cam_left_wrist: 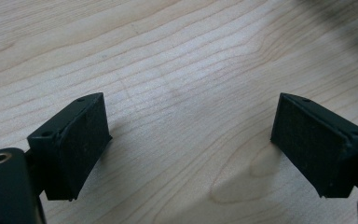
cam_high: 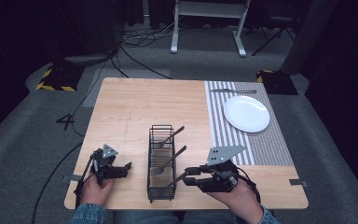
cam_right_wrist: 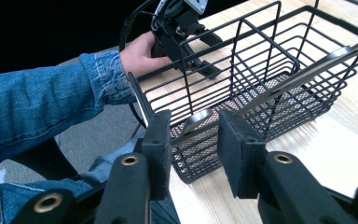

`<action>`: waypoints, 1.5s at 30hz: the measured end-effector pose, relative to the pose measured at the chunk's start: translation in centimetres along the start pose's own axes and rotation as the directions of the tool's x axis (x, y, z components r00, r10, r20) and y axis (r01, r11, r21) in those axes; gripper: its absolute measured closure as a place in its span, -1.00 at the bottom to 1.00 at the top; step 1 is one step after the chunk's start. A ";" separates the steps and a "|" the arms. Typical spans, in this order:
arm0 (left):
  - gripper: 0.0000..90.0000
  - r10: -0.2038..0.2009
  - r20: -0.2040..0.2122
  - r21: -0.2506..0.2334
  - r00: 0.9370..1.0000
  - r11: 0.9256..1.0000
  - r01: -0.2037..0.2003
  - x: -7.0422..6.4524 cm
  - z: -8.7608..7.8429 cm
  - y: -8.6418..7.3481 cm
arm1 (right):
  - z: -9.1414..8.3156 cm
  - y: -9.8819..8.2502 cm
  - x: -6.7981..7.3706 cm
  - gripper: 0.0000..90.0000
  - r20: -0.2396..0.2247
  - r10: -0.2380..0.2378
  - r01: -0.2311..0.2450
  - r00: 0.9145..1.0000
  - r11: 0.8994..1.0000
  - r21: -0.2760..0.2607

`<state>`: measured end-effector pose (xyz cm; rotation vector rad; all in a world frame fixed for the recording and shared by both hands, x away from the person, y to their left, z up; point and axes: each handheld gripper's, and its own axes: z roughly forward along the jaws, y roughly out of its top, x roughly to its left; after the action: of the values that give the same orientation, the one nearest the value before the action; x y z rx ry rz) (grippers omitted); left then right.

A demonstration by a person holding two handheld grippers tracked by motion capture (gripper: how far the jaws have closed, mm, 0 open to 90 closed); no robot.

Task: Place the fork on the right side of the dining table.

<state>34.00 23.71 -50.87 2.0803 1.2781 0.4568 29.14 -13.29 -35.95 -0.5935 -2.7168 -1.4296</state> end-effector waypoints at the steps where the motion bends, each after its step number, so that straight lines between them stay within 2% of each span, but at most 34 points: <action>1: -0.75 0.000 0.000 0.000 1.000 1.000 0.000 0.0 0.0 0.0 | 0.1 0.0 0.0 0.49 0.000 0.002 -0.002 1.000 1.000 0.002; 6: -0.75 0.000 0.000 0.000 1.000 1.000 0.000 0.0 0.0 0.0 | 0.3 0.1 0.1 0.62 0.002 -0.004 0.004 1.000 1.000 0.002; 7: -0.75 0.000 0.000 0.000 1.000 1.000 0.000 0.0 0.0 0.0 | 0.2 0.2 0.2 0.71 0.011 -0.016 0.016 1.000 1.000 0.000; 13: -0.75 0.000 0.000 0.000 1.000 1.000 0.000 0.0 0.0 0.0 | -0.1 0.4 0.7 0.82 0.026 -0.040 0.040 0.999 0.999 -0.004; 14: -0.75 0.000 0.000 0.000 1.000 1.000 0.000 0.0 0.0 0.0 | -0.2 0.5 0.9 0.92 0.032 -0.049 0.049 0.998 0.999 -0.009; 16: -0.75 0.000 0.000 0.000 1.000 1.000 0.000 0.0 0.0 0.0 | -0.3 0.6 1.0 0.92 0.041 -0.055 0.056 0.998 0.998 -0.008; 24: -0.75 0.001 0.000 0.000 1.000 1.000 -0.001 0.0 0.0 0.0 | -0.5 0.8 0.9 0.93 0.029 -0.049 0.049 0.998 0.998 -0.030; 34: -0.75 0.000 -0.001 -0.002 1.000 1.000 0.000 0.0 0.0 0.0 | -2.4 1.5 0.5 0.93 0.003 -0.028 0.028 1.000 0.994 -0.107; 45: -0.75 0.004 0.000 0.000 1.000 1.000 -0.004 0.0 0.0 0.0 | -4.9 2.0 0.6 0.93 0.023 -0.028 0.031 0.999 0.986 -0.164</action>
<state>34.03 23.73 -50.87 2.0836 1.2742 0.4591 28.48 -16.02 -31.39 -0.5787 -2.6514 -1.6755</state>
